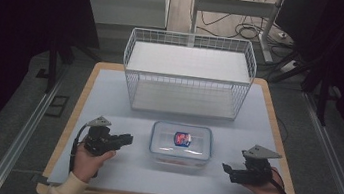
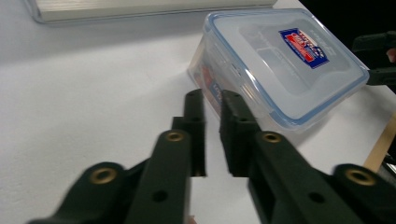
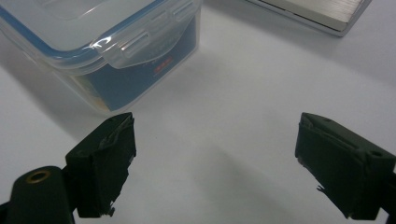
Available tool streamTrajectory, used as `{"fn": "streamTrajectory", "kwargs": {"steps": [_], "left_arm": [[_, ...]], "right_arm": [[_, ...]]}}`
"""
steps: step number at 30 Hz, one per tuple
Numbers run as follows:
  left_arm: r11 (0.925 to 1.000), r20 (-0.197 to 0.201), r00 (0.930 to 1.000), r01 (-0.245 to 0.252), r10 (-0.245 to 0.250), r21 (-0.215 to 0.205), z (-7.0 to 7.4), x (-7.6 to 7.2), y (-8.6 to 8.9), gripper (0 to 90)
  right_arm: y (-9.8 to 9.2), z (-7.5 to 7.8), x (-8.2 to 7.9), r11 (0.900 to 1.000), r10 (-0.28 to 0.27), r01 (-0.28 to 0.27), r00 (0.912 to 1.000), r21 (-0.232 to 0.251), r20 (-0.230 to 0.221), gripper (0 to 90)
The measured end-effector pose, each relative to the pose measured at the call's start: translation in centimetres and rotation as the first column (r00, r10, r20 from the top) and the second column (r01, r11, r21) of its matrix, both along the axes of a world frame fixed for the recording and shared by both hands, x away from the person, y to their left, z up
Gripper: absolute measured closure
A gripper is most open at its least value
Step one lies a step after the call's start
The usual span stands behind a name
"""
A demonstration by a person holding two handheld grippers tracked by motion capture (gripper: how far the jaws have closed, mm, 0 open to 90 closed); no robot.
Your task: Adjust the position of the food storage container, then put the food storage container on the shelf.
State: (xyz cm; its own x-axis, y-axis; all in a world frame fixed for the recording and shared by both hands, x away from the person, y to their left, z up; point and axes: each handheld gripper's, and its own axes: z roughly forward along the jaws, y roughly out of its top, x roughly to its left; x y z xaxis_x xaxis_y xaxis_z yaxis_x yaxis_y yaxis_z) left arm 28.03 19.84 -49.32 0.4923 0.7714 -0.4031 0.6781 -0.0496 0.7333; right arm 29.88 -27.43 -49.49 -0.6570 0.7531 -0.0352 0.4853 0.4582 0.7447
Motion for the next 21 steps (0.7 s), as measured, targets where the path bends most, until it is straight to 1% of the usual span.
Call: {"fn": "streamTrajectory", "kwargs": {"steps": [2, 3, 4, 5, 6, 7, 9, 10, 12, 13, 14, 15, 17, 19, 21], "left_arm": [[0.9996, -0.011, 0.9997, -0.022, 0.022, -0.018, 0.0, 0.1, 0.2, 61.5], [0.999, -0.028, 0.9988, -0.041, 0.041, -0.02, 0.0, 0.1, 0.2, 54.4], [0.9985, -0.035, 0.9981, -0.052, 0.051, -0.021, 0.0, 0.2, 0.2, 48.5], [0.9975, -0.047, 0.9971, -0.061, 0.06, -0.034, 0.0, 0.3, 0.2, 39.2], [0.9976, -0.056, 0.9968, -0.058, 0.056, -0.038, 0.1, 0.3, 0.2, 39.2], [0.9973, -0.065, 0.9969, -0.049, 0.046, -0.055, 0.0, 0.4, 0.2, 36.4], [0.9964, -0.074, 0.9968, -0.037, 0.031, -0.076, 0.0, 0.5, 0.0, 29.9], [0.9954, -0.083, 0.9964, -0.024, 0.016, -0.093, 0.0, 0.6, -0.1, 28.2], [0.9916, -0.1, 0.995, -0.008, -0.005, -0.129, -0.1, 0.9, -0.4, 25.2], [0.9893, -0.108, 0.9941, -0.003, -0.013, -0.146, -0.2, 1.0, -0.5, 23.0], [0.9874, -0.115, 0.9932, -0.001, -0.018, -0.158, -0.2, 1.2, -0.7, 23.0], [0.9838, -0.131, 0.9908, 0.008, -0.032, -0.179, -0.4, 1.5, -0.9, 21.8], [0.9776, -0.167, 0.9849, 0.012, -0.048, -0.21, -0.6, 2.1, -1.2, 17.7], [0.9685, -0.184, 0.9814, 0.007, -0.054, -0.249, -0.7, 2.7, -1.5, 17.1], [0.9695, -0.189, 0.98, 0.014, -0.062, -0.245, -0.7, 3.3, -2.1, 16.7]], "right_arm": [[0.0, 0.0, 0.0, 1.0, -0.001, 0.001, 1.0, 0.0, 0.001, 12.3], [0.0, 0.0, 0.1, 1.0, -0.001, 0.001, 1.0, 0.002, 0.002, 12.3], [-0.1, 0.1, 0.1, 1.0, 0.0, 0.0, 1.0, 0.002, 0.003, 12.3], [0.0, 0.1, 0.0, 1.0, 0.003, -0.003, 1.0, 0.006, 0.002, 12.4], [0.0, 0.1, 0.0, 1.0, 0.003, -0.003, 1.0, 0.006, 0.002, 12.4], [0.0, 0.1, 0.0, 1.0, 0.005, -0.005, 1.0, 0.009, 0.0, 12.3], [0.0, 0.1, 0.1, 0.999, 0.012, -0.012, 0.9999, 0.035, -0.01, 12.3], [0.0, 0.2, 0.1, 0.998, 0.019, -0.018, 0.9996, 0.059, -0.02, 12.4], [0.2, 0.5, 0.1, 0.995, 0.038, -0.036, 0.9991, 0.095, -0.02, 14.4], [0.5, 0.8, 0.1, 0.991, 0.055, -0.052, 0.9984, 0.121, -0.017, 14.6], [0.5, 0.8, 0.1, 0.991, 0.055, -0.052, 0.9984, 0.121, -0.017, 14.6], [0.6, 0.9, 0.1, 0.99, 0.062, -0.059, 0.998, 0.127, -0.015, 14.6], [1.0, 1.1, 0.0, 0.985, 0.076, -0.071, 0.9969, 0.155, -0.023, 15.3], [1.1, 1.2, 0.1, 0.983, 0.082, -0.076, 0.9962, 0.169, -0.029, 15.6], [1.2, 1.3, 0.2, 0.982, 0.084, -0.078, 0.996, 0.171, -0.029, 15.8]]}}
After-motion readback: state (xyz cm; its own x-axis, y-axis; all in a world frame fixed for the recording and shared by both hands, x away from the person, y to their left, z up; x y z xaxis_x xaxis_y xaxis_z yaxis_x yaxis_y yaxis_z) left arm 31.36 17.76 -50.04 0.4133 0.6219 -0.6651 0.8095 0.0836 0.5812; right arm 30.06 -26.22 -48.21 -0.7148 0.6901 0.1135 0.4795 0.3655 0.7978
